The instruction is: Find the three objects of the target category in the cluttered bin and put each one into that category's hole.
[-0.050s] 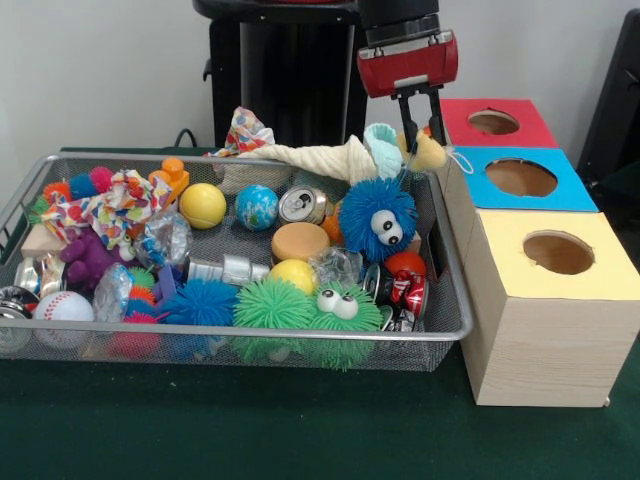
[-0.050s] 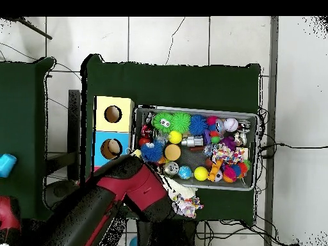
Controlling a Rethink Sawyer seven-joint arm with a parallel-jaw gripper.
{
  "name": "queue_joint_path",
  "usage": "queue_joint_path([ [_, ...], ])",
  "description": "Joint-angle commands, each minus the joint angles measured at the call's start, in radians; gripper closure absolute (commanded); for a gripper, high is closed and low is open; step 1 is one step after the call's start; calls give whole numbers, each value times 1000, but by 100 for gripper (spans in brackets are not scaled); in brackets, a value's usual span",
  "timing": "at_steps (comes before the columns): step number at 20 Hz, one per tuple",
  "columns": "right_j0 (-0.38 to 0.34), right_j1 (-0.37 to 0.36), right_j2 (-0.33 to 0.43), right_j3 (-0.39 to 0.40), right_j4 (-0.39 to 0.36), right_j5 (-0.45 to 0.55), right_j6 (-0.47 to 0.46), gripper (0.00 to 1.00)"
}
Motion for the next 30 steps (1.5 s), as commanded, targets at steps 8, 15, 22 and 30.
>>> queue_joint_path([
  [8, 24, -32, 146, 115, -18, -41, 399, 100],
  [15, 59, -31, 116, 142, -77, -85, 434, 100],
  [22, 79, -42, 119, 151, -89, -79, 471, 100],
  [30, 112, -69, 135, 170, -78, -80, 520, 100],
])
